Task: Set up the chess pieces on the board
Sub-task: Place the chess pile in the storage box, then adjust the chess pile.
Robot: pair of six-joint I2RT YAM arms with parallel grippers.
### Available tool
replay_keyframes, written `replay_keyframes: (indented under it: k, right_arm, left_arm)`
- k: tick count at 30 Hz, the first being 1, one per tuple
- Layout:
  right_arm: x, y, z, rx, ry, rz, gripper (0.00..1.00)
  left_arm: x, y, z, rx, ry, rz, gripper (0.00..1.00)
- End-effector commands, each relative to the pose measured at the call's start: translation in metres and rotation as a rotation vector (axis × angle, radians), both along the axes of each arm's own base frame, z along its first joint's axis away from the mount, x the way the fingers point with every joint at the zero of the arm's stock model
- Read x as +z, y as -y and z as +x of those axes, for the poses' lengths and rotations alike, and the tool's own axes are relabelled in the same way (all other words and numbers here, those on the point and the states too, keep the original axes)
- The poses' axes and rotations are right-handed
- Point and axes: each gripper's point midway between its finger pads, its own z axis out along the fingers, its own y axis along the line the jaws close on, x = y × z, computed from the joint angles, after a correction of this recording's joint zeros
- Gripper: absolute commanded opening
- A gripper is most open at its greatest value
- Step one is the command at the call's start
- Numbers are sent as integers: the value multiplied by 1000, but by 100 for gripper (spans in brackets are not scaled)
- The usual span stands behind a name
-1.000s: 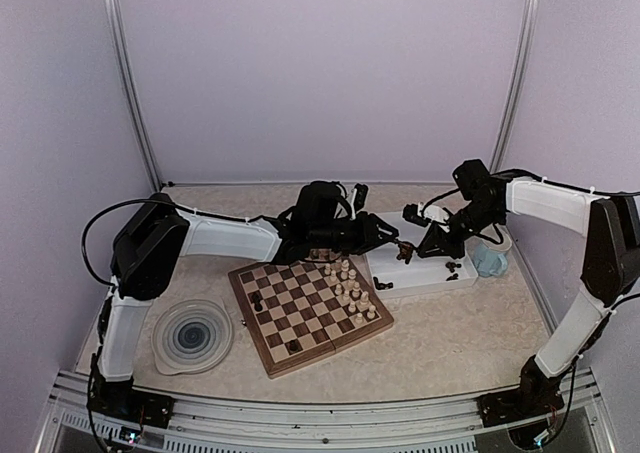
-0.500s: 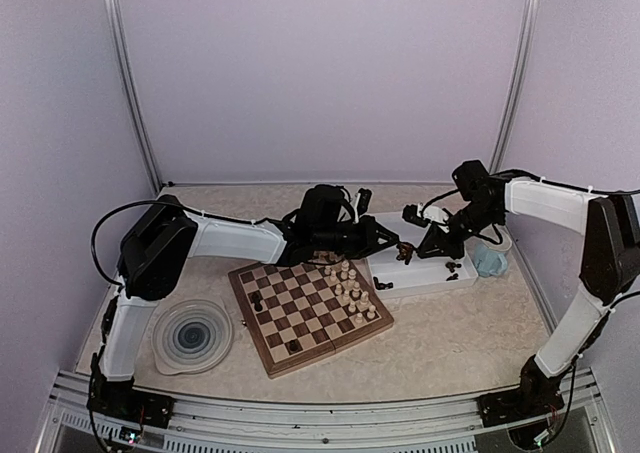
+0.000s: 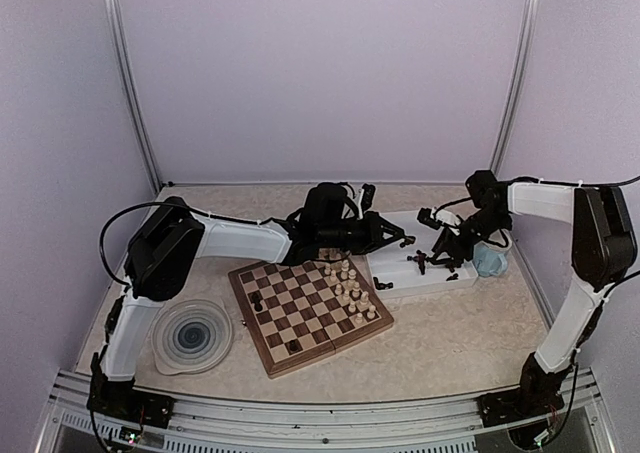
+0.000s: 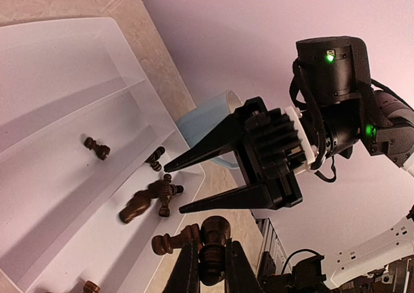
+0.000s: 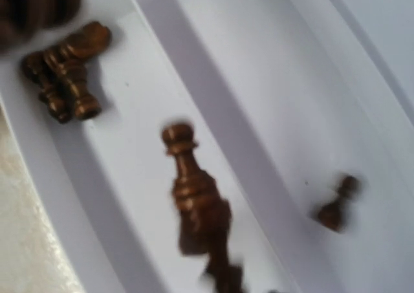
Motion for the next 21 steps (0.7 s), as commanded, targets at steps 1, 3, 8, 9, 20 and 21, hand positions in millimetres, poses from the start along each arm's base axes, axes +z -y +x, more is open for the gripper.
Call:
replay_keyframes:
  k: [1,3,8,9,20,21]
  right_arm:
    - [16,-15,-3,31,9,88,53]
    - [32,-25,-6,44,15,155,62]
    - [56,-53,-13,66,26,270,64]
    - [57,-57,-13,68,29,284,64]
    - [79,-82,-24,132,55,404,56]
    - [81,-83,-23,131,57,409,50]
  left_arm:
    - [8,8,0,-26,17,-46,0]
    - [9,9,-1,-30,11,-55,0]
    - [16,6,-5,-37,-36,-139,0]
    - [19,6,-6,-38,-40,-155,0]
    - [30,2,-8,-52,-91,-222,0]
    - [31,1,-8,-52,-91,-225,0]
